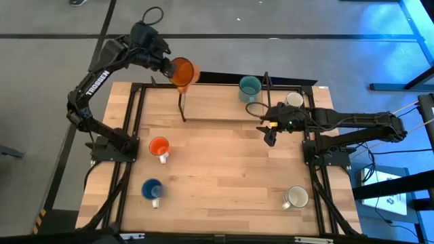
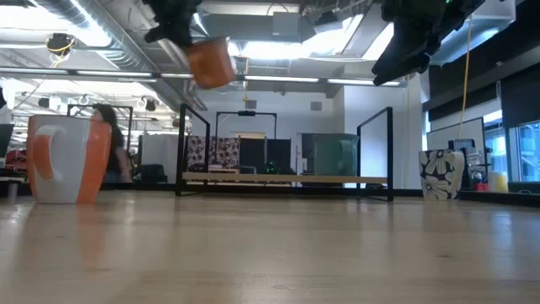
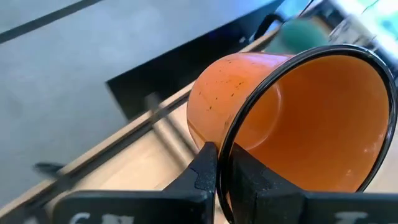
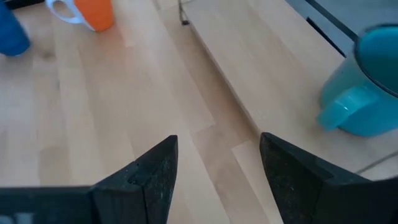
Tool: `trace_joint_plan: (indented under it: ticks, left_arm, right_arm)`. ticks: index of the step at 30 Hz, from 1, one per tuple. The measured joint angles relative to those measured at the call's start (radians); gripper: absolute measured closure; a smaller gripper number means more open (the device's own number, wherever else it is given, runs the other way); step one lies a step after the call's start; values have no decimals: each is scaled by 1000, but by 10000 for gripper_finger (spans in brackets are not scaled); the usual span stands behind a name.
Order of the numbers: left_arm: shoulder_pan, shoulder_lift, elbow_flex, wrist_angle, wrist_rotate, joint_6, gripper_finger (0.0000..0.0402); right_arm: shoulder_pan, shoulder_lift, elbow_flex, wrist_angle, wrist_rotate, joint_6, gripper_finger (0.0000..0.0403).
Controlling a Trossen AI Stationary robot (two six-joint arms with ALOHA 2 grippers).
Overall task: Place coffee mugs
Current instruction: Put the orange mug on the shelf
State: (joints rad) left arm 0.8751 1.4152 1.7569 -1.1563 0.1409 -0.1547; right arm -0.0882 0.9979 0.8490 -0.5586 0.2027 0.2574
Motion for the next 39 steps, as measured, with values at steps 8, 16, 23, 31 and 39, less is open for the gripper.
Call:
trace_joint_plan:
  ticks: [8, 16, 23, 31, 39]
  left_arm:
    - [-181, 60, 15, 89, -74, -237, 389]
    - [-277, 187, 77, 87, -101, -346, 389]
    - [-291, 322, 170, 90, -127, -375, 389]
    - [-283, 462, 208, 103, -108, -394, 389]
    - [-255, 559, 208, 113, -79, -394, 389]
  right_arm:
    - [-127, -9, 0, -39, -65, -93, 189]
    - [-209, -9, 0, -61, -83, -135, 189]
    - [-235, -8, 0, -114, -81, -149, 189]
    - [-234, -8, 0, -123, -82, -153, 189]
    - [-233, -8, 0, -124, -82, -161, 189]
